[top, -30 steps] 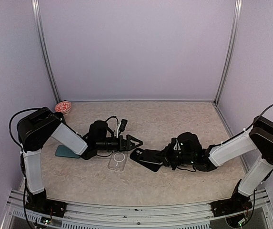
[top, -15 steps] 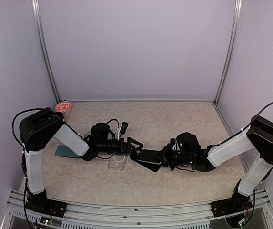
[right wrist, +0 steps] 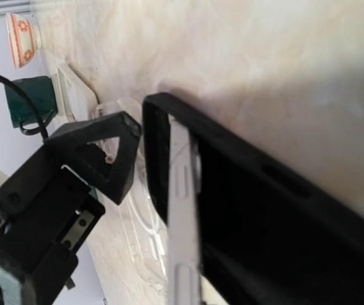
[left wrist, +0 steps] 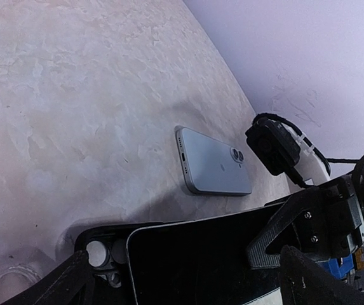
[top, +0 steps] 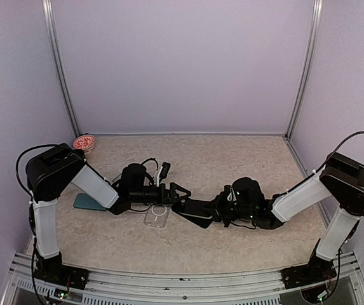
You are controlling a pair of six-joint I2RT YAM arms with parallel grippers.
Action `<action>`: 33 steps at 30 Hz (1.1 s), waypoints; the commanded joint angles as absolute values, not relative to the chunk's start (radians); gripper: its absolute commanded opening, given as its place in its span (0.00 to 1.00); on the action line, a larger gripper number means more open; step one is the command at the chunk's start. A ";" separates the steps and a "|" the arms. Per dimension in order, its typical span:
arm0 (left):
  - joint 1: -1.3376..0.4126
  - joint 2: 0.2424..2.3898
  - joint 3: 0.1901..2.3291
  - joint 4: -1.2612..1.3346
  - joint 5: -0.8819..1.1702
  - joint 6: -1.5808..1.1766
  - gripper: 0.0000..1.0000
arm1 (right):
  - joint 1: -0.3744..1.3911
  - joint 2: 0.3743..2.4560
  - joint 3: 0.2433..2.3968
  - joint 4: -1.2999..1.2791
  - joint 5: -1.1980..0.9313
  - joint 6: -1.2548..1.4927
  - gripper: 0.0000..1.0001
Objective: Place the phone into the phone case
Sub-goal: Install the phone on the phone case.
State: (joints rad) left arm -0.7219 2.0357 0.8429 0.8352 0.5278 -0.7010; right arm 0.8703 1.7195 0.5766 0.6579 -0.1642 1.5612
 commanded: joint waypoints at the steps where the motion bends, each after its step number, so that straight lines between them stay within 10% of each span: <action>1: -0.731 2.044 0.863 0.737 0.466 -0.670 0.99 | 0.879 1.748 0.592 0.704 -0.159 1.566 0.00; 33: -0.792 2.028 1.011 0.371 0.338 -0.582 0.99 | 0.879 1.704 0.605 0.666 -0.118 1.487 0.00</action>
State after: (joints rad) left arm -0.7853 2.0052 1.0054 0.4522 0.3157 -0.5884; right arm 0.8703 1.7237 0.5797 0.6643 -0.1539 1.5124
